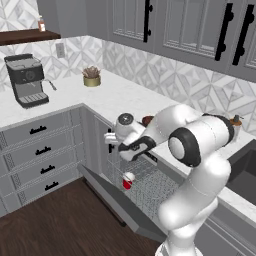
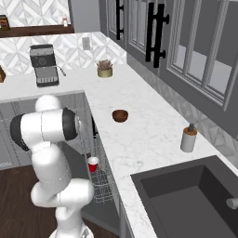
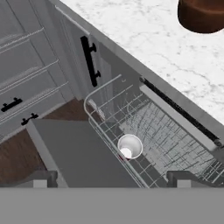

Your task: Pick up the cup and bowl from the counter, place them in the dishwasher, and close the dishwasher door.

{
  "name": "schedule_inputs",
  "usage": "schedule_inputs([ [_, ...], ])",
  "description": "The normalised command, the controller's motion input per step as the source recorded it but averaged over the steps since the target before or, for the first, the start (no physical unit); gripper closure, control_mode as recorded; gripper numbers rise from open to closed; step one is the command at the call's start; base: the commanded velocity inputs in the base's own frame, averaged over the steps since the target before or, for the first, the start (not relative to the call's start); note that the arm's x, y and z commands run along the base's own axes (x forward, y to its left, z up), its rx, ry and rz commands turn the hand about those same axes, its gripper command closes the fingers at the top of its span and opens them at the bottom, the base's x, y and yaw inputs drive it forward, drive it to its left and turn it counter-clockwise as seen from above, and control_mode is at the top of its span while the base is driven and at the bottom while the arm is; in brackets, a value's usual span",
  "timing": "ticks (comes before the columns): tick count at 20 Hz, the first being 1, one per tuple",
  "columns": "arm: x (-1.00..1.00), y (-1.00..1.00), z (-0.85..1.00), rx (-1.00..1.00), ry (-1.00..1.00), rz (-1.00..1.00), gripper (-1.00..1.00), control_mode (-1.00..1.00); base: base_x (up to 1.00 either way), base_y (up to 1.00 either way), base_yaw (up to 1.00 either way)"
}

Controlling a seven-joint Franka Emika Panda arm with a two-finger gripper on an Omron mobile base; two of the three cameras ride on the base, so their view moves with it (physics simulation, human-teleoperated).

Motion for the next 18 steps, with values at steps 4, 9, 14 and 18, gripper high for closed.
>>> schedule_inputs([
  [4,-0.24,0.00,1.00,0.00,0.00,0.05,-1.00,-1.00,0.00,0.00,0.00],
  [9,-0.25,-0.08,1.00,0.00,0.03,0.09,-1.00,-1.00,0.00,0.00,0.00],
  [14,-0.02,-0.15,0.85,-0.05,0.11,0.20,-1.00,-1.00,0.00,0.00,0.00],
  [18,0.00,-0.19,0.39,-0.11,0.09,0.20,-1.00,-1.00,0.00,0.00,0.00],
])
